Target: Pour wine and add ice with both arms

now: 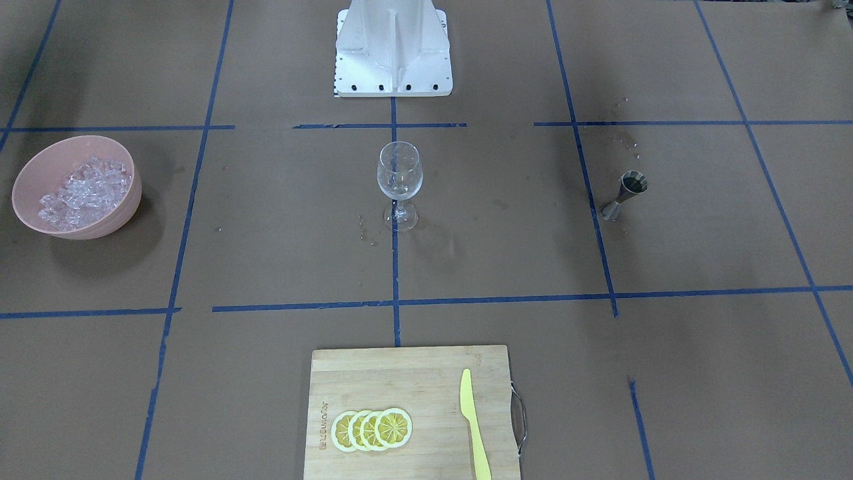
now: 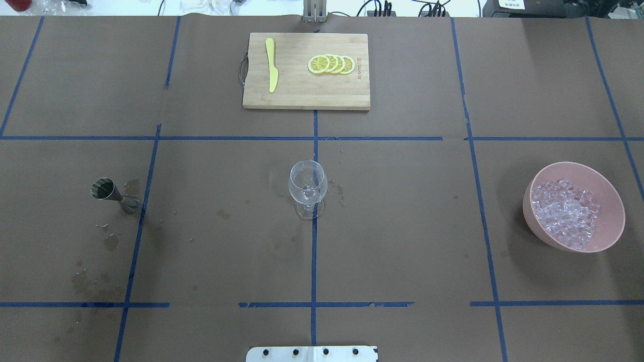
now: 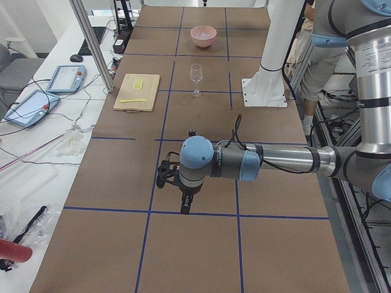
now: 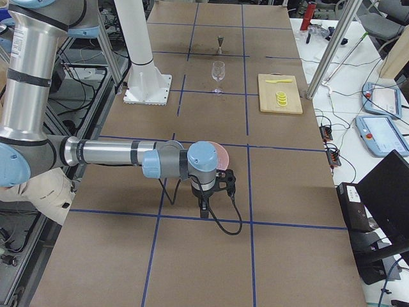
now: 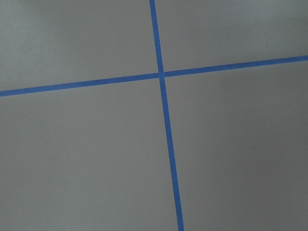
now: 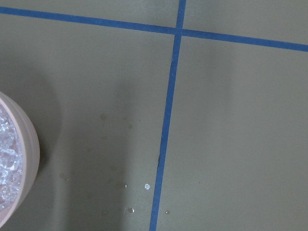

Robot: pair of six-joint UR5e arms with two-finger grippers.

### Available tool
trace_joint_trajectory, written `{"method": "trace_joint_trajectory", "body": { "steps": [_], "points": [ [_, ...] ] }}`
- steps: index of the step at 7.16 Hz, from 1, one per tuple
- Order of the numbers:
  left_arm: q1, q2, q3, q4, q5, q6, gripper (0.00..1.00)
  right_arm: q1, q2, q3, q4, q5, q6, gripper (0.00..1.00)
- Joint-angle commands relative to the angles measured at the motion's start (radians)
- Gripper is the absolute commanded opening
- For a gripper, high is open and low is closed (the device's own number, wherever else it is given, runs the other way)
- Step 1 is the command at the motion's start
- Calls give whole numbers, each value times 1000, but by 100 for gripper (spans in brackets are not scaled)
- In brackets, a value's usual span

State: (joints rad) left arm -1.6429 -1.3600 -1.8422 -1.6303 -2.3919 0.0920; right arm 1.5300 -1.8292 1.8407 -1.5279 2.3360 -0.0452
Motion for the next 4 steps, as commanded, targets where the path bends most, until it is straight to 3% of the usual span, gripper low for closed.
{"method": "trace_joint_trajectory", "body": {
  "steps": [1,4],
  "points": [
    [2,-5,-6,0,0,0,100,-1,-1,0,0,2,2,100],
    [0,1,-32,-80,8,2,100,-1,23,9,0,6,11,100]
  ]
}}
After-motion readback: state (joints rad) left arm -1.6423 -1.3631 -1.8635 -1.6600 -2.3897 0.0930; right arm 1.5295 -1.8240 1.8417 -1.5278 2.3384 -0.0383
